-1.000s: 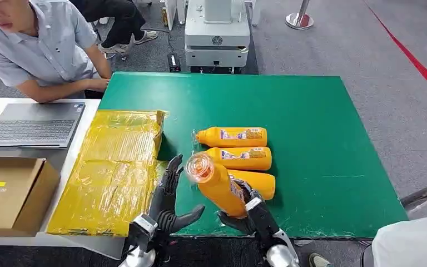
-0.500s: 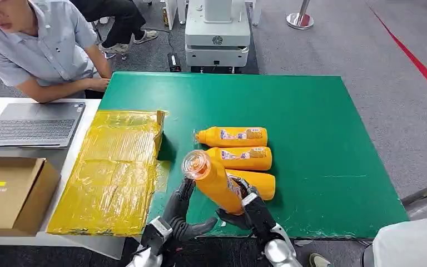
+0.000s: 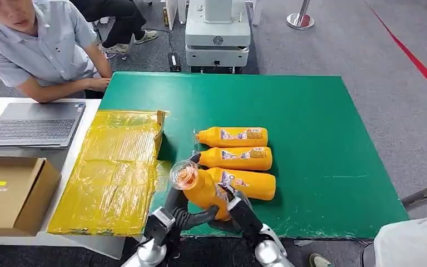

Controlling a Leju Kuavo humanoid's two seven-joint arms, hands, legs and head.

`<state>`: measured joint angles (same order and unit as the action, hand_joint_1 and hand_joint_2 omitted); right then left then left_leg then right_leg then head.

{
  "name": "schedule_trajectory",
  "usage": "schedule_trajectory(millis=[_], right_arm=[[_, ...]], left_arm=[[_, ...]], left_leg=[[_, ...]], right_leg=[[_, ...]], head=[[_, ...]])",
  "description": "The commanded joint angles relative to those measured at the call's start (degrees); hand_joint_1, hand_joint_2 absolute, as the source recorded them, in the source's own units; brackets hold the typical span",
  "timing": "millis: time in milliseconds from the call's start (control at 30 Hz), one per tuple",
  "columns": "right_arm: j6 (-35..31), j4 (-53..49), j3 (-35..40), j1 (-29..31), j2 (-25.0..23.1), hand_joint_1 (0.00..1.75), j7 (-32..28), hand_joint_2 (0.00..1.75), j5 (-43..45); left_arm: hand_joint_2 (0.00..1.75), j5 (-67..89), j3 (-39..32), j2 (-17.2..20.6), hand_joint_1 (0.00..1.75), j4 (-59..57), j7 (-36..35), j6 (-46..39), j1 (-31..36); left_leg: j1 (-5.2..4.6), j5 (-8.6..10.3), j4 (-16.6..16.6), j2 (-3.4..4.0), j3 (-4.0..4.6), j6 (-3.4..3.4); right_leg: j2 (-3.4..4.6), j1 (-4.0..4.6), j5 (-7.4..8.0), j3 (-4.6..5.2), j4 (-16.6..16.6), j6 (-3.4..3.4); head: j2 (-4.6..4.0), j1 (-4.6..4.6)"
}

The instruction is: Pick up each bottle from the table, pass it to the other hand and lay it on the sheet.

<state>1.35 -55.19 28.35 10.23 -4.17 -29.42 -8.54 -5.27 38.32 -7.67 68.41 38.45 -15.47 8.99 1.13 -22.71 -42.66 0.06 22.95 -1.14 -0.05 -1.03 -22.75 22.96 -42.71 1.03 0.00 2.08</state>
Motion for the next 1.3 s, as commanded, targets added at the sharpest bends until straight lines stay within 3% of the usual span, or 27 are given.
schedule_trajectory(millis=[33, 833, 1300], right_arm=[[0.22, 0.84, 3.01, 3.71, -0.43, 1.75, -0.50, 1.75, -1.44], [2.26, -3.24, -1.68, 3.13, 1.50, 1.75, -1.26, 1.75, 4.29], [4.01, 0.07, 1.46, 4.20, 0.30, 1.75, -0.15, 1.75, 2.93]], left_arm=[[1.75, -0.39, -1.56, -1.16, 0.00, -0.10, 0.65, -1.68, 3.32], [1.75, -1.06, 1.29, 0.65, 0.00, -1.74, 0.24, 1.53, 1.49], [1.75, -1.38, 1.99, -0.69, 0.00, -2.31, 0.07, 2.71, 3.47]], left_leg=[[0.00, 0.00, 0.00, 0.00, 0.00, 0.00], [0.00, 0.00, 0.00, 0.00, 0.00, 0.00], [0.00, 0.00, 0.00, 0.00, 0.00, 0.00]], right_leg=[[0.00, 0.00, 0.00, 0.00, 0.00, 0.00], [0.00, 0.00, 0.00, 0.00, 0.00, 0.00], [0.00, 0.00, 0.00, 0.00, 0.00, 0.00]], head=[[0.00, 0.07], [0.00, 0.07], [0.00, 0.04]])
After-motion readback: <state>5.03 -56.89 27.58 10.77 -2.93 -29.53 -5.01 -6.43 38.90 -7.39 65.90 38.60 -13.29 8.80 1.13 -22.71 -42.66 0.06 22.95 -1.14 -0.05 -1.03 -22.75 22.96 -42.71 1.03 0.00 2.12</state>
